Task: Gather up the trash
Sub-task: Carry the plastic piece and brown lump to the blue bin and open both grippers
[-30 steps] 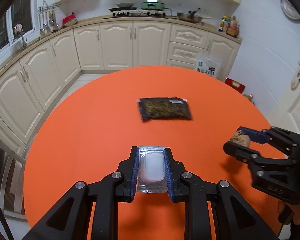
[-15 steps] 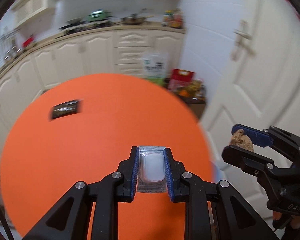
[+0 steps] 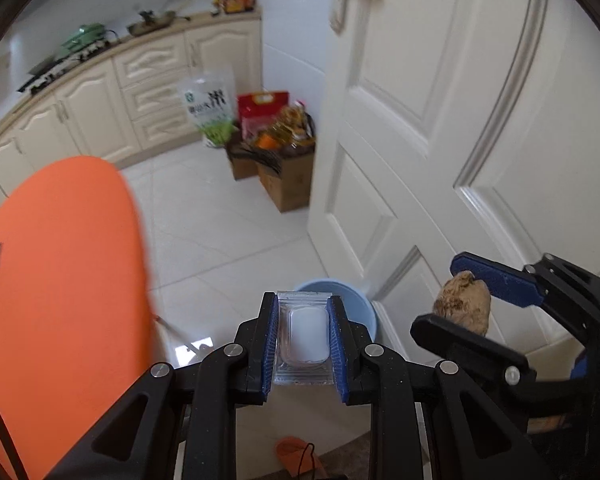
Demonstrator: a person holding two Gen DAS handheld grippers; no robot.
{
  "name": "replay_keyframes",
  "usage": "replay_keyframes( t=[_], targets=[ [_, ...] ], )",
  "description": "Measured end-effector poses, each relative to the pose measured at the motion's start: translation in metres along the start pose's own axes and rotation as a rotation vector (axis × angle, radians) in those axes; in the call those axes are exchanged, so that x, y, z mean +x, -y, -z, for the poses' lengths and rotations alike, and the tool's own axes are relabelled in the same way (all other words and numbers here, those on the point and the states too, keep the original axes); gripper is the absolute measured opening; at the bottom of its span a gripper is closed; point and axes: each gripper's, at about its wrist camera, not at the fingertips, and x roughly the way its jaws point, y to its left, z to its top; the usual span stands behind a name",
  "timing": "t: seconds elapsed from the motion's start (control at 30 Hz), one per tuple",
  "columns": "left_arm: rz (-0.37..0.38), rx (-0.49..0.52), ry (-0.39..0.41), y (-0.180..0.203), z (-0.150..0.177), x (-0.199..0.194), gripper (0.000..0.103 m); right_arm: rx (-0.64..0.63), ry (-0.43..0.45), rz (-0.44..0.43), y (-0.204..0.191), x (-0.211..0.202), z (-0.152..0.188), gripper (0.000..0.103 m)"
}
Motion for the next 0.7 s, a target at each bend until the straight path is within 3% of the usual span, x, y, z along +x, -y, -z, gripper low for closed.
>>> replay_keyframes(
  t=[0.23, 0.43, 0.53, 0.6, 0.7],
  targets=[
    [0.030, 0.023, -0.096, 0.027, -0.040, 0.074, 0.021, 0.074, -0.047, 0.052, 0.056, 0.024, 0.020, 0.043],
    [0.050, 0.031, -0.136, 0.032, -0.067, 0.119, 0.023, 0.096, -0.076, 0.073, 0.078, 0.040, 0.034, 0.043],
    [0.040, 0.023, -0.147, 0.027, -0.070, 0.129, 0.034, 0.113, -0.083, 0.060, 0.083, 0.047, 0.038, 0.043],
    [0.020, 0.011, -0.143, 0.024, -0.071, 0.133, 0.050, 0.122, -0.086, 0.041, 0.086, 0.051, 0.041, 0.043],
    [0.001, -0.012, -0.130, 0.016, -0.062, 0.131, 0.053, 0.125, -0.095, 0.035, 0.085, 0.053, 0.048, 0.043]
  ],
)
